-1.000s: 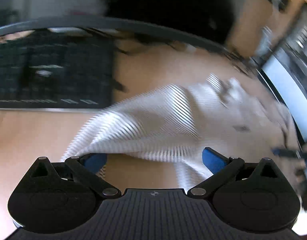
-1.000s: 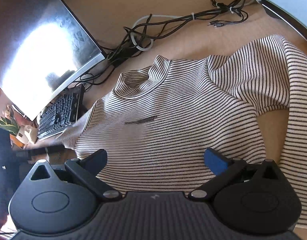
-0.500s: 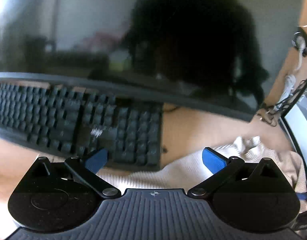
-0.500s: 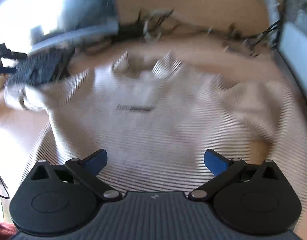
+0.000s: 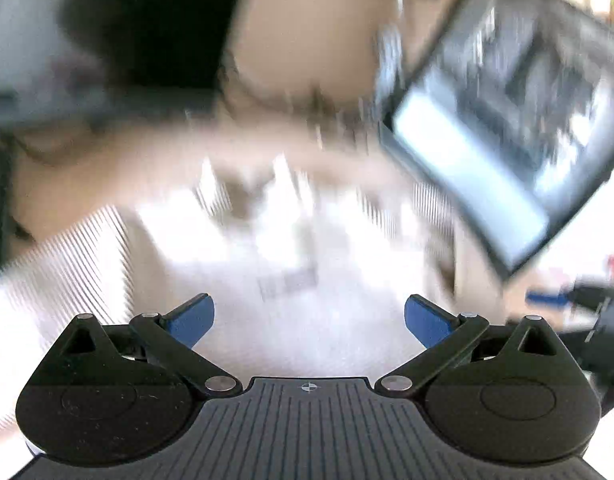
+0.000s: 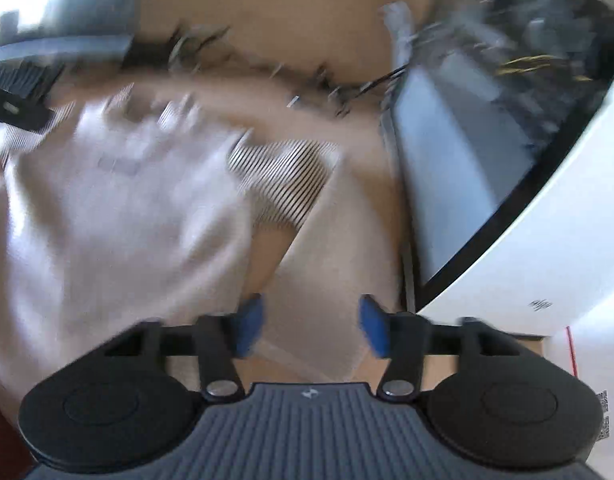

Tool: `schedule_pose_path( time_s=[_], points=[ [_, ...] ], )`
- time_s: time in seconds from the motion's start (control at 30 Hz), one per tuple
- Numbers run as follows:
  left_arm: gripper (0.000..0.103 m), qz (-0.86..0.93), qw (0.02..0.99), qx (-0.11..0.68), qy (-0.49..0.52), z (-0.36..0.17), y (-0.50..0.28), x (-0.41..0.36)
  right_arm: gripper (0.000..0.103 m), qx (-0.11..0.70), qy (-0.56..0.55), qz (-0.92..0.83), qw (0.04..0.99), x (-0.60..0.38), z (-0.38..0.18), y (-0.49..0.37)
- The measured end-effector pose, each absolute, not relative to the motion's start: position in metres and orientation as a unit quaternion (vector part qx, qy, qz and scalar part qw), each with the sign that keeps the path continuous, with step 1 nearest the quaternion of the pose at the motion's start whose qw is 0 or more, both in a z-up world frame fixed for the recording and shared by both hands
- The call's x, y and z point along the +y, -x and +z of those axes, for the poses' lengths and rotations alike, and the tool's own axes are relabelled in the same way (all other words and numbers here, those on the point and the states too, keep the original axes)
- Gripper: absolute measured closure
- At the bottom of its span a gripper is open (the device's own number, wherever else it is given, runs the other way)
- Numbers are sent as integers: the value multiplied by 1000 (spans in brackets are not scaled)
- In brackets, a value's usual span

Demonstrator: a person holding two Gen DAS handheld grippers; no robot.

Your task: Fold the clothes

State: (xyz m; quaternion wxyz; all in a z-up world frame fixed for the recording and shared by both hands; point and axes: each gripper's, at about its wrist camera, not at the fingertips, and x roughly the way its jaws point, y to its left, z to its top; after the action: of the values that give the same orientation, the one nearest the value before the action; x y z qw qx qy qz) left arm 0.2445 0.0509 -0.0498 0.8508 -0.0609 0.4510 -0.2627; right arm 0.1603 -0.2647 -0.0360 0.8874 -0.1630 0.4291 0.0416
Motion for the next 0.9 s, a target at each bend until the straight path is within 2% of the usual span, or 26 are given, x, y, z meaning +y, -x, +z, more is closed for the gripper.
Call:
schedule_pose_path(
  time_s=[0.07, 0.23, 0.33, 0.43, 0.57, 0.9],
  points=[
    [0, -254, 843, 472, 51, -66, -242, 46, 57, 443, 212, 70, 868, -257, -45, -148],
    [0, -253, 848, 465, 28, -73, -240, 44, 57, 439, 326, 86, 833, -250, -63, -125],
    [0, -245, 849, 467, 23, -74, -237, 42, 57, 441, 326, 72, 833, -250, -73, -135],
    [0, -239, 851, 468, 14, -74, -235, 38, 63, 429, 312, 51, 846, -248, -83, -150],
    [0, -236, 851, 470, 12, -72, -234, 38, 99, 449, 200, 39, 870, -258, -72, -178],
    [0, -231, 858, 459, -7, -74, -228, 32, 100, 298, -25, 59, 952, -292, 77, -225]
  ],
)
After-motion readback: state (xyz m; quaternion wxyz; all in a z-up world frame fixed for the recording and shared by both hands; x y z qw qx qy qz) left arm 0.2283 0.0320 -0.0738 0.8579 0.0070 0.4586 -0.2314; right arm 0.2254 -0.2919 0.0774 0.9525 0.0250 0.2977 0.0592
